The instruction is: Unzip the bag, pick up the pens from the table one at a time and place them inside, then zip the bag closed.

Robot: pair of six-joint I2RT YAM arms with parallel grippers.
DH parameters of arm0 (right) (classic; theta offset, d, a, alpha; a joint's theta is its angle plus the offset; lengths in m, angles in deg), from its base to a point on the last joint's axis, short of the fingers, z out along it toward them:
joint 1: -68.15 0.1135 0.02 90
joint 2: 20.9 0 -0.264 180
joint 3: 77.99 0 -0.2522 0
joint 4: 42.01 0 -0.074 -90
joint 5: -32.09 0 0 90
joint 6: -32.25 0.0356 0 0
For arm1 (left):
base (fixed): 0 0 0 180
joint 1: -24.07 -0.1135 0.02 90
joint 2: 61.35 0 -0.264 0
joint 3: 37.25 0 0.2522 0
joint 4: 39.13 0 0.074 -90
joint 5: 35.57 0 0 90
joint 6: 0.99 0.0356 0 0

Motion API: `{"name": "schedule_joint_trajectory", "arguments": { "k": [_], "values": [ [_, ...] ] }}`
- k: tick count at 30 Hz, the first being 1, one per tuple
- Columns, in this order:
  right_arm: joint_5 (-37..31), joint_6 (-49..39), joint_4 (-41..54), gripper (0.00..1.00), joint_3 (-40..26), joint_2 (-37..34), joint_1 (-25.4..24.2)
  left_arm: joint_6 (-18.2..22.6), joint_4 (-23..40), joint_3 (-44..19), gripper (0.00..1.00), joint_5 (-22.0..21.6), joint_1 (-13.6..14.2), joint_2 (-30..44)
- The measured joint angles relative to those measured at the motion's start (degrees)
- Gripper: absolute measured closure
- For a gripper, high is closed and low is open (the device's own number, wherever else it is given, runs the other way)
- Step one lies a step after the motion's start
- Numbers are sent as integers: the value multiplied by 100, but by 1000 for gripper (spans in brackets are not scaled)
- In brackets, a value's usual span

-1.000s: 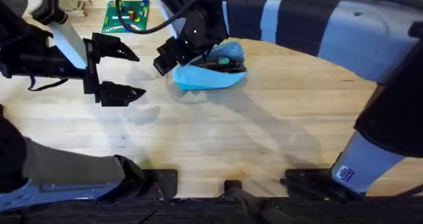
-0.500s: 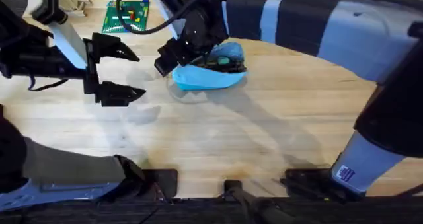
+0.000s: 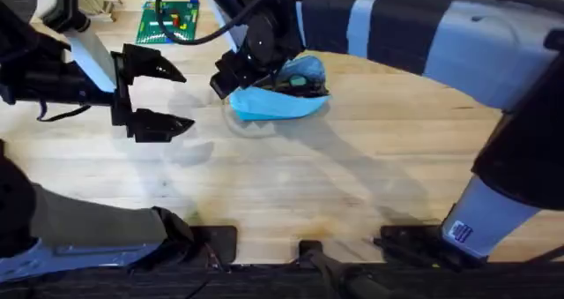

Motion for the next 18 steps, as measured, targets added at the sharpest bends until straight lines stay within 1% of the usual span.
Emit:
{"name": "schedule_joint_trajectory", "arguments": {
  "k": [4,10,18],
  "values": [
    [0,0,2,316,0,2,0,0,1,0,7,0,0,0],
    [1,0,2,418,0,2,0,0,-1,0,7,0,0,0],
    [2,0,11,507,0,0,4,2,1,0,8,0,0,0]
  ]
}}
